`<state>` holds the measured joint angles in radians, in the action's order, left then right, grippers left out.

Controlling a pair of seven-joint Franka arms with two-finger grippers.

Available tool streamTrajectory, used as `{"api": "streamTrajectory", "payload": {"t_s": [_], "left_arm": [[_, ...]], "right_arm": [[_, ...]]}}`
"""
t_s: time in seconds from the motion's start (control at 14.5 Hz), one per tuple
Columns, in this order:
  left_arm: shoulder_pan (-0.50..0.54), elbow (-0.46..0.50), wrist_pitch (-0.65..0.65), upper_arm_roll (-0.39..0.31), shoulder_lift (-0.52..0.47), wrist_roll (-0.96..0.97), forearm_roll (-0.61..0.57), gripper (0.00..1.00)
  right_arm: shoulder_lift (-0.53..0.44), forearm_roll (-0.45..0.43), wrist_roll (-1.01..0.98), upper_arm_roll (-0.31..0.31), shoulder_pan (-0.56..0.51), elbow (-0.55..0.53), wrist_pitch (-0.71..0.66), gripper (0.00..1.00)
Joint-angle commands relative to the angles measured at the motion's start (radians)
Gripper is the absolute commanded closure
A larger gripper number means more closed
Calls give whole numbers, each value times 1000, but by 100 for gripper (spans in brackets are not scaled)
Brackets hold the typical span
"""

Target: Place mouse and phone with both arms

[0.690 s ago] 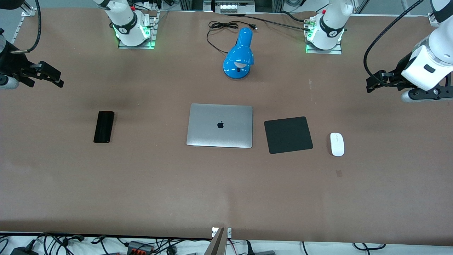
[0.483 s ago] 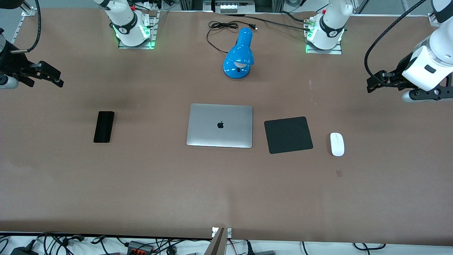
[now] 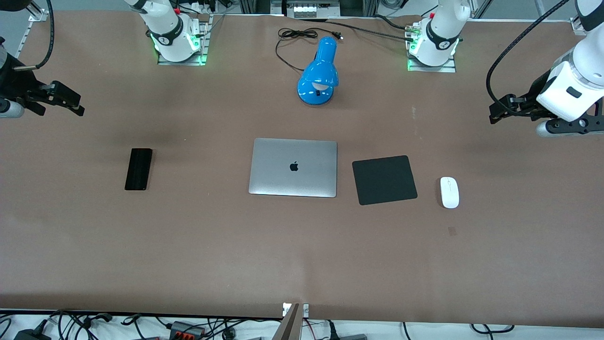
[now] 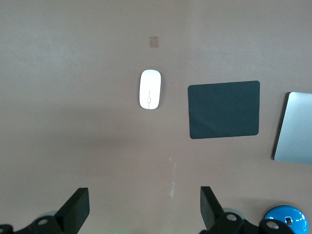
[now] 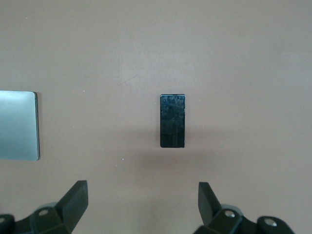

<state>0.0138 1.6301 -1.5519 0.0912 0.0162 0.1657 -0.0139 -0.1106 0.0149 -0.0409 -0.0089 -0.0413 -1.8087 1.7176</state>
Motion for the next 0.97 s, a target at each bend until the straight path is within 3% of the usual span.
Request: {"api": "streamTrajectory", "payload": {"t_s": [0.0,0.21,0.41,0.9], "left_arm": [[5,-41,16,-16,54,-47,17,0],[57,-42,9,-19,91,-123,22,0],[48,-100,-63,-8,262,-124,9,0],[44,-108,-213,-7,528,-126,3,0]], "right_arm": [[2,-12,6,10,-12,-4,-12,0],[52,-38,0,9,-11,-3,3,0],[118,-125,4,14,29,-6,23,0],[293,-113,15,7,21,-60,173,0]]}}
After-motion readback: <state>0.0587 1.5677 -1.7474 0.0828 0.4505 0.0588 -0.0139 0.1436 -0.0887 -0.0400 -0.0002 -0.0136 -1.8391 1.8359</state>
